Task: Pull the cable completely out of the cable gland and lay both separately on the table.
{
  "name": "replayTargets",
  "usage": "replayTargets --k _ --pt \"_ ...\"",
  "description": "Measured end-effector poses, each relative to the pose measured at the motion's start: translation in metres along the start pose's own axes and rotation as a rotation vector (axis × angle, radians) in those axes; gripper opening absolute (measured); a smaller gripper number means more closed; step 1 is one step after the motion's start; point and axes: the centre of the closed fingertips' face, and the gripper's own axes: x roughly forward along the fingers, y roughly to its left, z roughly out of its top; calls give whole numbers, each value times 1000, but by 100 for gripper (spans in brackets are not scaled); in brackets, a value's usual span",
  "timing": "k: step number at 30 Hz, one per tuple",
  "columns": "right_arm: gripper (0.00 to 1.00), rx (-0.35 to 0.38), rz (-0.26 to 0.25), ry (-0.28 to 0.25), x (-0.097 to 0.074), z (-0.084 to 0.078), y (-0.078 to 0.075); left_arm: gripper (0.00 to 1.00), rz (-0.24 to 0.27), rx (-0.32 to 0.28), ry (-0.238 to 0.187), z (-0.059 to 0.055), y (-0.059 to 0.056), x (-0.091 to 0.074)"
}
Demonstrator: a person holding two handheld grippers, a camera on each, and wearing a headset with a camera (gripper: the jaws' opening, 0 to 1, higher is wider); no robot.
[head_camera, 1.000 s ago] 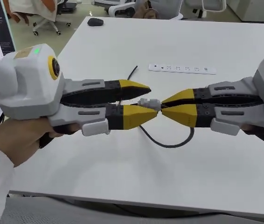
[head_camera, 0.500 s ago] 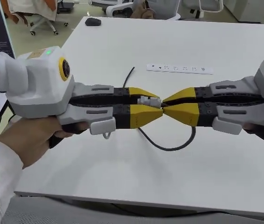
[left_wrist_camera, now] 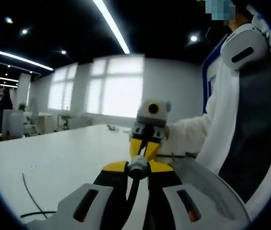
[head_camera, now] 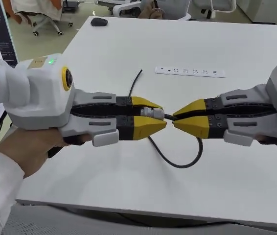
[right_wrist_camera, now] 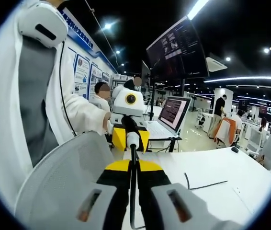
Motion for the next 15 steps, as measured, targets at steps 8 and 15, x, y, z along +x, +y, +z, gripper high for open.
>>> replayTargets --k 8,15 --pt "2 4 -38 57 -17 -20 -7 17 21 -21 -7 1 5 -6" --pt "2 17 -58 106 -30 -39 -10 17 28 -36 1 -2 6 -7"
